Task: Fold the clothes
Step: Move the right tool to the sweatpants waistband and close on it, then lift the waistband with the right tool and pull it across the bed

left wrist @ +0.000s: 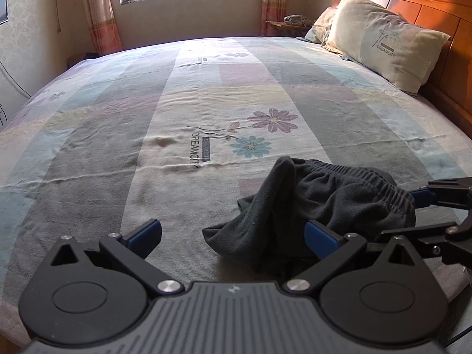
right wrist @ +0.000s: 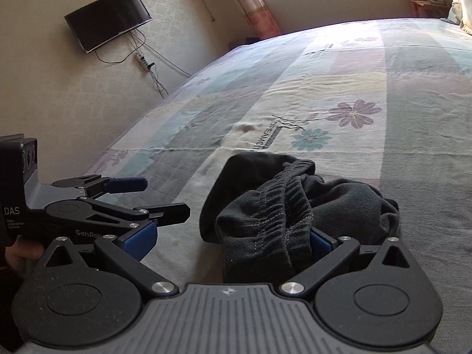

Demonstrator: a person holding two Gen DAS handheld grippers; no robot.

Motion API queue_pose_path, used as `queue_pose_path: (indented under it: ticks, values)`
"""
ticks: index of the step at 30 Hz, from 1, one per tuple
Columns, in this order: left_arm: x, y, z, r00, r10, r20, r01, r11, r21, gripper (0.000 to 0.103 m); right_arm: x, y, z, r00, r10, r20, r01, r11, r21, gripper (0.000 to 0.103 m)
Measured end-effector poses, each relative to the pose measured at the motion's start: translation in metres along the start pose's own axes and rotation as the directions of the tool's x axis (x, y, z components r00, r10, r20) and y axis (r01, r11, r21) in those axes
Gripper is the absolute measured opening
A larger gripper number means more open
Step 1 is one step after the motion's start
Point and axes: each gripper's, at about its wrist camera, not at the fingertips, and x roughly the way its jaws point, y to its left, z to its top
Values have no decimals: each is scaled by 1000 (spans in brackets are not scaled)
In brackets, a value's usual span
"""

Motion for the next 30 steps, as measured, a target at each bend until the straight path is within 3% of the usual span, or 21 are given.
queue_pose_path:
  ticks: [2,8,11,14,16,17,19,21,23,27,30]
  values:
    - [-1,5,0,1000,6,2,-6,1000,6,102,4,1,1,999,34,-10,-34,999,-19,103]
    - [-1,14,-2,1000,2,-8,-1,999,33,102,23,-8,-3,998,31,-51,-34,997,-65,103]
    - [-3,14,-3,1000,-16,-5,16,999,34,102,21,-8,1,998,37,-59,-41,997,-71,103]
    - [-8,15,-4,999,-38,10,37,999,40,102,10,-4,9,993,114,-27,-116,991,-68,102]
    - [-11,16,-4,999,-42,21,41,998,45,102,14,-4,10,994,98,-42,-101,991,-89,100]
    - [-12,17,-4,999,-35,28,34,998,47,102,18,-6,10,996,69,-61,-75,992,-101,96]
    - [-14,17,-6,999,-22,28,20,998,56,102,28,-13,8,994,2,-108,-13,995,-99,65]
    - [-17,18,-7,1000,-13,21,11,998,68,102,25,-20,12,995,-3,-102,-3,998,-57,50]
    - [-17,18,-8,1000,-21,20,19,997,70,102,16,-18,19,997,3,-79,-7,998,-56,44]
    - [-17,19,-9,999,-44,19,42,997,70,102,10,-13,26,995,-75,-70,67,991,-117,31]
    - [-16,19,-9,998,-61,17,60,996,70,102,4,-17,27,992,-107,-64,99,989,-110,29]
